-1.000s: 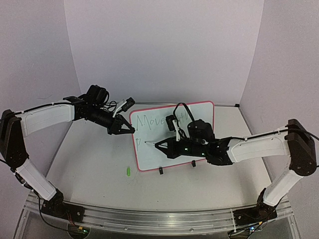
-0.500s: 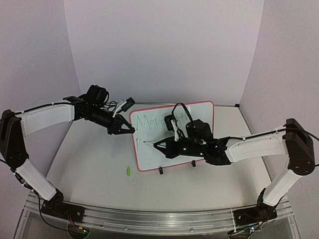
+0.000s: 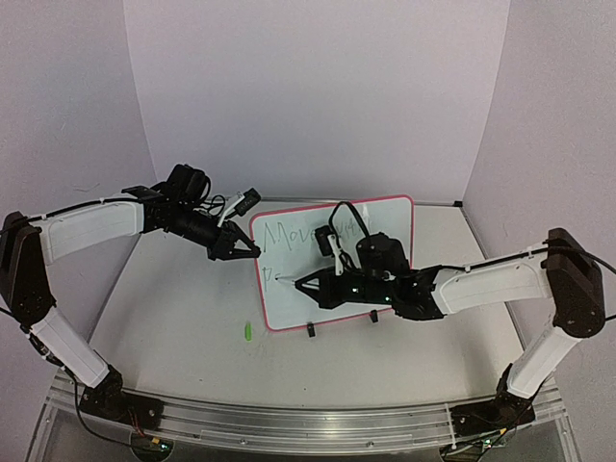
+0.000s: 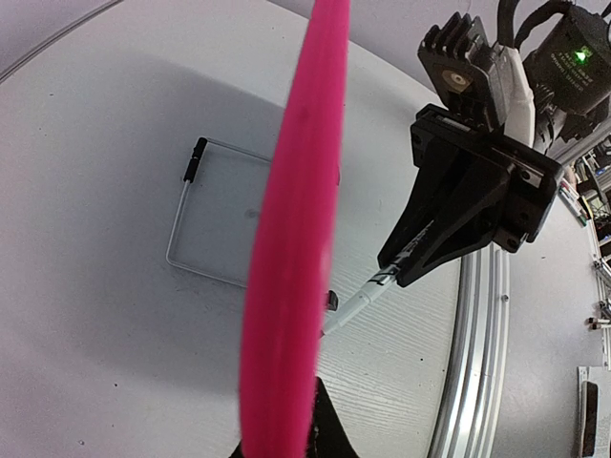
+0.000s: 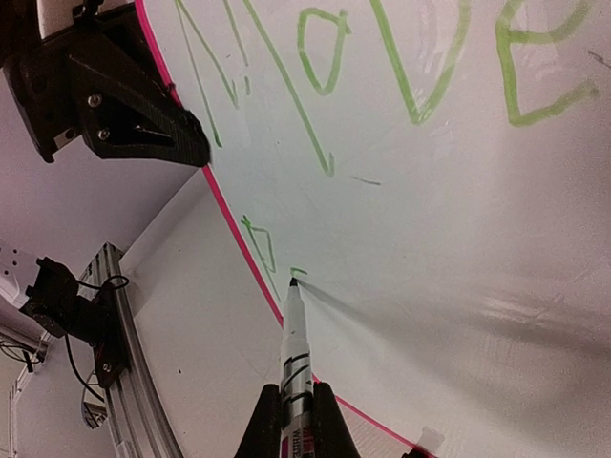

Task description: Write a sentence on the whiteboard

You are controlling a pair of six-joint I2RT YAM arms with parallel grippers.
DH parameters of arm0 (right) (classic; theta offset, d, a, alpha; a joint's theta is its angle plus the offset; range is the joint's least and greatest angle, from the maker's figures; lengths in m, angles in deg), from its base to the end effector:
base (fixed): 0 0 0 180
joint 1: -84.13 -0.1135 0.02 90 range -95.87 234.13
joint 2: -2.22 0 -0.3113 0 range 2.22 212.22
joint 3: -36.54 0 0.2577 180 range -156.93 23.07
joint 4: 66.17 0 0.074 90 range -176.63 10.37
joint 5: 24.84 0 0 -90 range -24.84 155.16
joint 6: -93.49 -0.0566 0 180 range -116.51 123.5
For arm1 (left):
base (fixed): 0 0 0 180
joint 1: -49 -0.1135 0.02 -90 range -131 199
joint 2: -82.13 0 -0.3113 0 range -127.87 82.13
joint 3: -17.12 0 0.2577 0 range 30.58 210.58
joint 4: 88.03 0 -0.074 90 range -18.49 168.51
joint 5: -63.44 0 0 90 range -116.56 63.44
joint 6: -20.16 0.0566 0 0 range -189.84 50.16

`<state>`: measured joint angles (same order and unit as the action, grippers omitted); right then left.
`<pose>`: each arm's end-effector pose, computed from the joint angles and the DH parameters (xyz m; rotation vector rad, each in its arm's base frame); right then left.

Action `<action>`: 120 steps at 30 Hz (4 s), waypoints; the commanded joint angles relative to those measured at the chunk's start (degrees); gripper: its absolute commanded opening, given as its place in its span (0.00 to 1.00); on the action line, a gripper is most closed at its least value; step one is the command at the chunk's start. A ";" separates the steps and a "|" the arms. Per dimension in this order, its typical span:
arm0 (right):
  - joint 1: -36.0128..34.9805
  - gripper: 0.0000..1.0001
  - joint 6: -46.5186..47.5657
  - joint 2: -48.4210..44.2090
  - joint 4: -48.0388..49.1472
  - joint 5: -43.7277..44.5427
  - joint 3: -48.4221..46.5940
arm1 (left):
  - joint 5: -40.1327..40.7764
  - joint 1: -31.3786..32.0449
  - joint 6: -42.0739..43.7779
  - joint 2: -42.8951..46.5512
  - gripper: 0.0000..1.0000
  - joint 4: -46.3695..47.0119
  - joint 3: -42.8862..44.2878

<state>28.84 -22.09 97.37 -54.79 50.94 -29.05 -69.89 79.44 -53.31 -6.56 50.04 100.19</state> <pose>0.2132 0.3322 0.2562 -0.7060 1.9381 1.1599 0.2796 -0.2093 0.3145 1.2466 1.9753 -1.0188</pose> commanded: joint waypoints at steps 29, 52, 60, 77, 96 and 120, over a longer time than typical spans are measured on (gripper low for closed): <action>0.17 0.00 2.64 -4.18 -2.27 4.00 -2.93 | 3.69 0.33 1.82 0.07 0.00 -0.60 -0.43; 0.18 0.00 -0.05 -1.99 -2.08 4.21 1.59 | 3.69 0.33 1.75 -0.28 0.00 -0.54 -0.43; 0.15 0.00 -0.13 -1.69 -2.78 4.59 1.23 | 3.69 0.32 1.83 -0.18 0.00 -0.58 -0.43; 0.16 0.00 0.18 -4.15 -4.71 6.44 1.41 | 3.69 0.33 1.69 0.11 0.00 -0.56 -0.46; 0.24 0.00 -0.36 -6.90 -1.88 5.07 1.66 | 3.69 0.33 1.68 0.00 0.00 -0.58 -0.49; 0.69 0.00 -0.14 -2.69 -2.53 5.07 -0.22 | 3.78 0.32 1.76 -0.19 0.00 -0.54 -0.50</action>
<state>29.19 -22.27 93.47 -57.83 54.83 -27.91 -69.85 79.44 -53.33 -6.56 50.04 100.19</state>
